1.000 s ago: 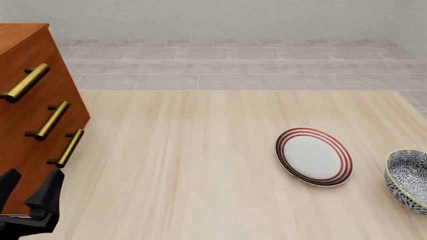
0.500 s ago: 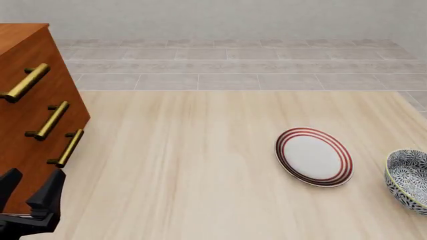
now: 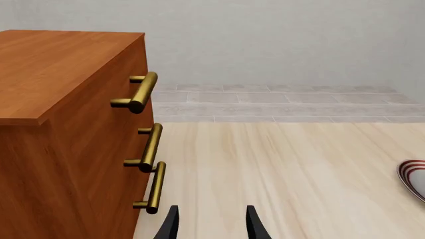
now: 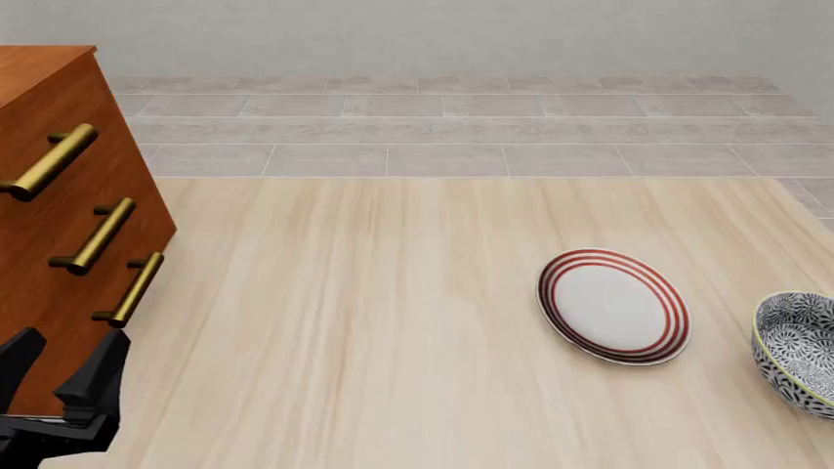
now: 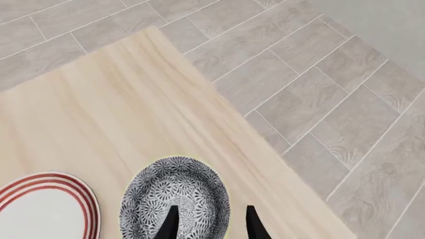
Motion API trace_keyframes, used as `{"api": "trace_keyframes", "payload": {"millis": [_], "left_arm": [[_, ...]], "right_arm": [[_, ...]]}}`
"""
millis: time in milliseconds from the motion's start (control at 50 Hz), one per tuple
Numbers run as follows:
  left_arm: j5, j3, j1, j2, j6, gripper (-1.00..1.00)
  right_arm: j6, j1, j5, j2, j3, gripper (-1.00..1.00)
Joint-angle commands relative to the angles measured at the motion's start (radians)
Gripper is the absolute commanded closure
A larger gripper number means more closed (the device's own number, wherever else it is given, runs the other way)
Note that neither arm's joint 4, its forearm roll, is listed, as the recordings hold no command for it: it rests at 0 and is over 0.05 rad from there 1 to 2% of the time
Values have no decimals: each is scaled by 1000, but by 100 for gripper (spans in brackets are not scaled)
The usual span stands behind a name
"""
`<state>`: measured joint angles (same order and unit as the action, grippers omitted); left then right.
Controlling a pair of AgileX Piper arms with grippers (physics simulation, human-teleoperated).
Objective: Put the bowl on top of the cabinet.
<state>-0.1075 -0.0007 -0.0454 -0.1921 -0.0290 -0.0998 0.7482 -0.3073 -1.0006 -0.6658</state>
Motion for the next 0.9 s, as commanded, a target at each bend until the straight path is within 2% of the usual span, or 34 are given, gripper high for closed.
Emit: {"api": "trace_keyframes", "payload": {"millis": [20,420,900], "left_arm": [[-12,0,-1,-14,1,-100],[1,0,0,-4,3,-100],[-4,0,2,-12,6,-100]], "right_arm": [[-5,38,49,-50,21,-100],[-12,86,147,-145,68,-100],[-17,87,225,-247,91,-100]]}}
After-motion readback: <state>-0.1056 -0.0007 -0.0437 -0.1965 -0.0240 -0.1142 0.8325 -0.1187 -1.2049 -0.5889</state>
